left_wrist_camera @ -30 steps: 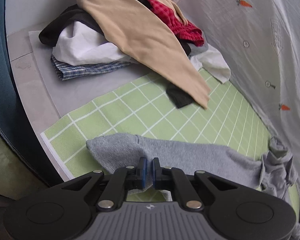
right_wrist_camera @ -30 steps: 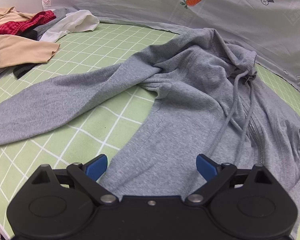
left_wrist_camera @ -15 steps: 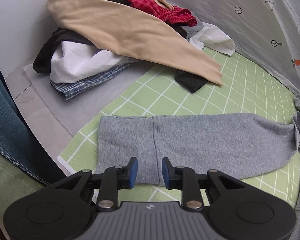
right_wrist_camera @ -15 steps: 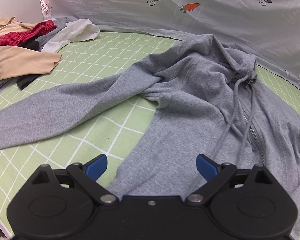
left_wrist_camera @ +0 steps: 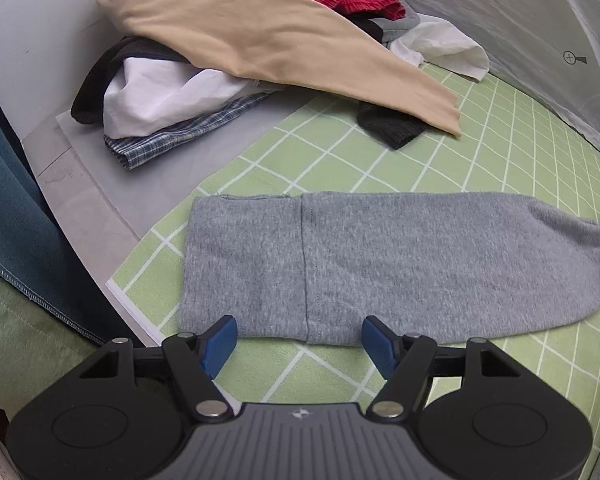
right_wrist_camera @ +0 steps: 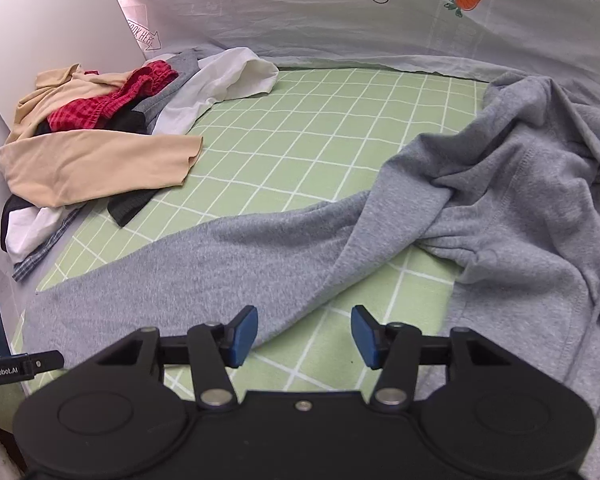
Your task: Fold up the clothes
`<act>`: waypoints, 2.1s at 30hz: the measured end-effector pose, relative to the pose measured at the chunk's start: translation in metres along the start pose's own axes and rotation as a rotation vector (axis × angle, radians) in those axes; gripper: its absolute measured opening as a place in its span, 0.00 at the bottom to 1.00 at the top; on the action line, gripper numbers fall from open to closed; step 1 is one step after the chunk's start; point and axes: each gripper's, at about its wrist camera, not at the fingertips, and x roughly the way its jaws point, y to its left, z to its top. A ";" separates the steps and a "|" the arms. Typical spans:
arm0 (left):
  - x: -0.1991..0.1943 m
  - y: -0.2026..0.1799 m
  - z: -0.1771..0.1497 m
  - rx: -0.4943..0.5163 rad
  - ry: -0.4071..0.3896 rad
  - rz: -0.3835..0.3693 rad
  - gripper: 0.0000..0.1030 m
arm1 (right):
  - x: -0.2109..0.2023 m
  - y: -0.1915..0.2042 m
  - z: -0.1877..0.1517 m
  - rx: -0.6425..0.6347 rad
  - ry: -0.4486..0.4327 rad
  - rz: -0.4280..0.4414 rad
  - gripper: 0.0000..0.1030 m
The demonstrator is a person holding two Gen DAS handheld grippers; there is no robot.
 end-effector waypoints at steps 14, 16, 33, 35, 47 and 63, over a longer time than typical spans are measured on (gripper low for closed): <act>-0.008 0.012 0.021 0.091 0.017 -0.140 0.08 | -0.014 0.020 0.005 -0.028 -0.083 -0.102 0.02; -0.017 0.015 0.027 0.076 0.011 -0.162 0.08 | -0.021 0.024 0.011 -0.045 -0.102 -0.109 0.02; -0.028 0.013 0.117 0.007 -0.072 -0.191 0.08 | 0.007 0.050 0.097 -0.106 -0.162 -0.101 0.02; -0.015 0.013 0.127 -0.009 -0.057 -0.194 0.08 | 0.021 0.050 0.106 -0.104 -0.145 -0.104 0.02; 0.051 -0.002 0.193 -0.043 -0.008 -0.192 0.08 | 0.099 0.038 0.148 -0.067 -0.047 -0.133 0.02; 0.108 -0.023 0.236 0.006 0.001 -0.202 0.23 | 0.147 0.028 0.168 -0.038 -0.035 -0.176 0.46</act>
